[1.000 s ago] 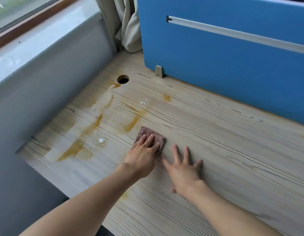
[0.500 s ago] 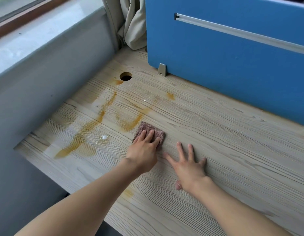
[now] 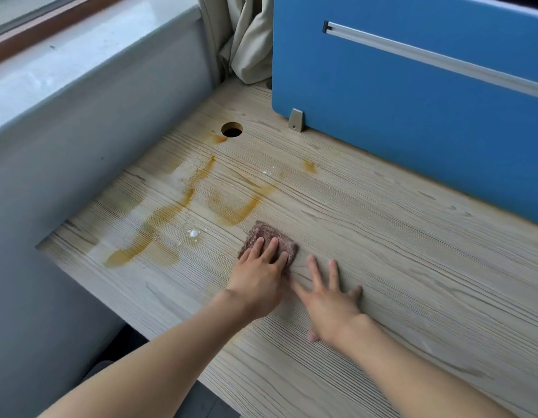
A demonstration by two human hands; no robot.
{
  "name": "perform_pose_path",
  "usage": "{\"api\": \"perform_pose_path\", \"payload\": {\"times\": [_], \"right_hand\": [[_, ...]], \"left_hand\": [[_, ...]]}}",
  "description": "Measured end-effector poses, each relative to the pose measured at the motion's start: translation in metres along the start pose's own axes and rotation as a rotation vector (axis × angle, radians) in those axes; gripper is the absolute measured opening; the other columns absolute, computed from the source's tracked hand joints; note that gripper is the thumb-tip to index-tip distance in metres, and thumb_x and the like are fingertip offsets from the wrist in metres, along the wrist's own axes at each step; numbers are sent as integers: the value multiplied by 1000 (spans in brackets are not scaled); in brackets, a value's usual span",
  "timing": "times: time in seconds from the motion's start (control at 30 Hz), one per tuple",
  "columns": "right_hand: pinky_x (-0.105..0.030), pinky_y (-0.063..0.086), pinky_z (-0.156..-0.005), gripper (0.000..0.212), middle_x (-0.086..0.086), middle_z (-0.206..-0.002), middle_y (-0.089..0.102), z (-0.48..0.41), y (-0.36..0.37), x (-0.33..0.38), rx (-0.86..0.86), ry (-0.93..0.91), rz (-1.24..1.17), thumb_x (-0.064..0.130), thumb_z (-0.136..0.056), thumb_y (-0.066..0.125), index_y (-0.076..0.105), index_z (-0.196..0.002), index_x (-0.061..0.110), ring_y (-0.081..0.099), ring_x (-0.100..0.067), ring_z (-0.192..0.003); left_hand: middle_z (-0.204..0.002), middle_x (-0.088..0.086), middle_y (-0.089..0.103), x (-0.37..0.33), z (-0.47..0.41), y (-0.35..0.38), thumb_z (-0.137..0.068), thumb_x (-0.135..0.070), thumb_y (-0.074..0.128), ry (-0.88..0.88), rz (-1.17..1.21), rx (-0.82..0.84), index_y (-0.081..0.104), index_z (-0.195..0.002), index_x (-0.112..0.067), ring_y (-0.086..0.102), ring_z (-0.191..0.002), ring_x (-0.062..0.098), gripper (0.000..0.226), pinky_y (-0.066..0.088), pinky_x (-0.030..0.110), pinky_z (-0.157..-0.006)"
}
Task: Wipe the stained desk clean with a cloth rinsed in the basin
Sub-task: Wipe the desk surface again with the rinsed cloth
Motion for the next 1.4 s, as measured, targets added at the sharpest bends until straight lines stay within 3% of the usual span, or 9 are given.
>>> {"api": "perform_pose_path", "payload": {"times": [0.5, 0.67, 0.83, 0.97, 1.2, 1.4], "right_hand": [[-79, 22, -104, 114, -6, -158, -37, -1, 0, 2, -25, 24, -2, 35, -84, 77, -14, -152, 49, -23, -47, -146], [-79, 15, -107, 107, -8, -162, -29, 7, 1, 12, -13, -32, 9, 31, -87, 75, -7, -155, 42, -21, -45, -148], [-77, 22, -104, 113, -11, -158, -36, 13, 14, 24, -12, -61, 61, 39, -82, 79, -9, -152, 49, -23, -48, -146], [-79, 21, -103, 112, -13, -157, -39, 11, 18, 24, -37, -51, 77, 39, -83, 78, -10, -152, 49, -25, -49, -145], [-80, 20, -103, 112, -12, -156, -41, 11, 18, 24, -39, -56, 59, 38, -86, 75, -15, -151, 50, -26, -48, -145], [-81, 21, -103, 112, -12, -155, -41, 11, 18, 25, -27, -52, 63, 33, -87, 75, -15, -152, 50, -25, -50, -145]], "left_hand": [[-167, -1, -7, 14, 18, 10, -99, -32, 34, -1, 45, -33, 8, -159, -32, -12, -153, 25, 65, -2, 42, -125], [-167, 3, -5, 9, 25, 14, -100, -39, 35, -41, 102, -23, 10, -160, -28, -11, -153, 28, 66, 2, 45, -125], [-167, 1, -4, 22, 40, 16, -102, -37, 34, -7, 78, -9, 13, -159, -30, -8, -153, 26, 62, 4, 43, -125], [-168, 2, -2, 26, 31, 13, -104, -46, 28, -87, 132, -56, 16, -159, -31, -7, -153, 28, 58, 3, 43, -125], [-167, -1, -4, 24, 54, 26, -100, -31, 36, -46, 104, -51, 15, -159, -33, -10, -153, 25, 62, 1, 42, -125], [-167, 0, -4, 17, 60, 30, -103, -38, 30, -118, 161, -76, 14, -159, -31, -11, -153, 26, 58, -3, 42, -125]]}}
Point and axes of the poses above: each hand's wrist, its own z-axis away from the middle knuckle, its own y-axis out of the palm, x = y × z, the point moved 3 cm from there along -z, towards the middle knuckle
